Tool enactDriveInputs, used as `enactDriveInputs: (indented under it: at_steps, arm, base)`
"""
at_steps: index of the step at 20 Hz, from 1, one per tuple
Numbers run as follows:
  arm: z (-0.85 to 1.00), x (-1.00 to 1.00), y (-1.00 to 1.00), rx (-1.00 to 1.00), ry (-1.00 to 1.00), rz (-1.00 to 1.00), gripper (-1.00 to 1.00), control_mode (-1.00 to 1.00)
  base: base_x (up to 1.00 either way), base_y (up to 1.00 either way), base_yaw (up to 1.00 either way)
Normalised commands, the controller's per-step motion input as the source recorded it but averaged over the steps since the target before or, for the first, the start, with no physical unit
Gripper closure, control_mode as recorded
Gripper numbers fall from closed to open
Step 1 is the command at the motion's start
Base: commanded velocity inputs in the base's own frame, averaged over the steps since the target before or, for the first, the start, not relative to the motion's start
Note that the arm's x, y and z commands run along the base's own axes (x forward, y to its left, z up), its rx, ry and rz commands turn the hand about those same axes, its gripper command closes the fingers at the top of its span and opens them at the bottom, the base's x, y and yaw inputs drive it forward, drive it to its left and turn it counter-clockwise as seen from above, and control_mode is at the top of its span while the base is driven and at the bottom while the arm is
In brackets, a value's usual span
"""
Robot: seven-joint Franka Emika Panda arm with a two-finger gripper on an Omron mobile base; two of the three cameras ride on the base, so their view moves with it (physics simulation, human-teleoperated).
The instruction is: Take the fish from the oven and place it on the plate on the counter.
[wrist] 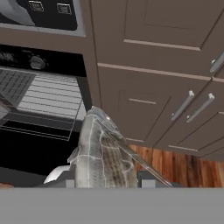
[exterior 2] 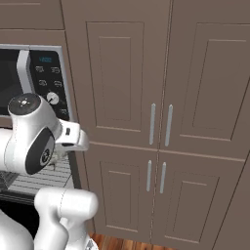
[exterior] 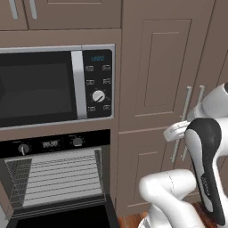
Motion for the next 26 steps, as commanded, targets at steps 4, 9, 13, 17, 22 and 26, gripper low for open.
enactDriveInputs:
  at_steps: [4, 9, 13, 17, 22, 26]
  arm:
    - [0.39, -0.82, -0.06, 0.00, -0.09, 0.00, 1.00, -1.00]
    - [0.06, -0.25, 0.00, 0.00, -0.02, 0.00, 1.00, -1.00]
    - [0.00, 0.00, 0.00, 0.00, 0.00, 0.00, 1.00, -1.00]
    - [0.00, 0.00, 0.00, 0.00, 0.01, 0.00, 1.00, -1.00]
    - [0.00, 0.00, 0.00, 0.00, 0.00, 0.00, 1.00, -1.00]
    - [0.00, 0.00, -0.02, 0.00, 0.00, 0.00, 1.00, -1.00]
  base:
    - [0.00, 0.00, 0.00]
    - [0.00, 0.00, 0.00]
    - [0.00, 0.00, 0.00]
    - [0.00, 0.00, 0.00]
    - [0.00, 0.00, 0.00]
    - [0.00, 0.00, 0.00]
